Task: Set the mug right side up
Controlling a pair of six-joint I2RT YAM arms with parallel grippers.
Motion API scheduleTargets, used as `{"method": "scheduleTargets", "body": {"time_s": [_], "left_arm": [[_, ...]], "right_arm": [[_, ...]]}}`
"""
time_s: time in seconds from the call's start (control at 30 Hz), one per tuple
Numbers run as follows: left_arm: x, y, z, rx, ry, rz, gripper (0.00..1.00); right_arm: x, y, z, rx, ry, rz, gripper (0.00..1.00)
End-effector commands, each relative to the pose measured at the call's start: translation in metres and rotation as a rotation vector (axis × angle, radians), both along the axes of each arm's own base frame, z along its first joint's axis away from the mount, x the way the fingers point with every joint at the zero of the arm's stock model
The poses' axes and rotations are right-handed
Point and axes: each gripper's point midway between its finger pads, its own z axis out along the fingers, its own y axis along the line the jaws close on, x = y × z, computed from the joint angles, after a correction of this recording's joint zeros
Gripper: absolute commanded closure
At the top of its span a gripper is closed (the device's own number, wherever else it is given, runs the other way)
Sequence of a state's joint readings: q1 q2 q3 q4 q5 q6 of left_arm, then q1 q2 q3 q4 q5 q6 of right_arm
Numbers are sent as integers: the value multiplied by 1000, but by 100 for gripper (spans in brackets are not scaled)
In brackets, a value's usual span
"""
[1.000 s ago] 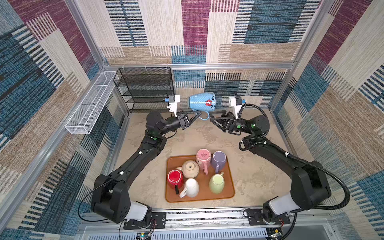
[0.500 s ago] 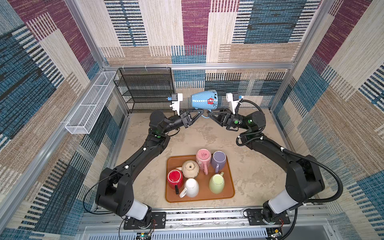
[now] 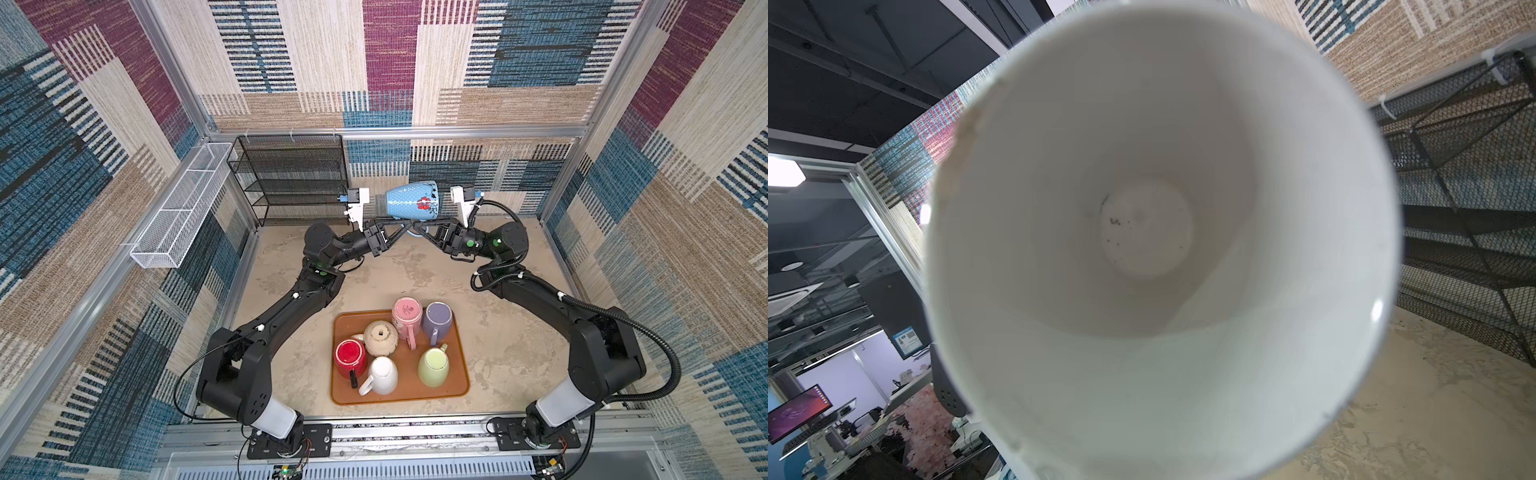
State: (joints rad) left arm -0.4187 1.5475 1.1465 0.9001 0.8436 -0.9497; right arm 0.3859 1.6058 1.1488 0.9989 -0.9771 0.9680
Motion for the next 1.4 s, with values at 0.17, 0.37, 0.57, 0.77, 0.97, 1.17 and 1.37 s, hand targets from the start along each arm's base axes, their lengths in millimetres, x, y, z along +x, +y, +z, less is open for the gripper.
{"method": "scheduleTargets", "body": {"time_s": [0.17,0.37,0.57,0.77,0.97,1.17,1.37], "left_arm": [[0,0,-9,5,6,-13,84],[0,5,-9,18,32,1,58],[1,18,-10,22,63,34,32],[-3,33,-25,158,111,149,1],[-11,58,-46,317,146,313,1],[-19,105,-83,513,244,558,1],[-39,148,-111,721,258,711,1]], "right_arm": [[-6,-3,11,29,-39,-11,100],[-6,-6,6,-4,-30,-49,100],[1,-19,-8,-35,31,-113,100],[36,-43,-45,-182,192,-303,100],[63,-82,-90,-324,308,-495,100],[79,-116,-115,-529,281,-715,100],[96,-149,-146,-708,327,-855,100]]}}
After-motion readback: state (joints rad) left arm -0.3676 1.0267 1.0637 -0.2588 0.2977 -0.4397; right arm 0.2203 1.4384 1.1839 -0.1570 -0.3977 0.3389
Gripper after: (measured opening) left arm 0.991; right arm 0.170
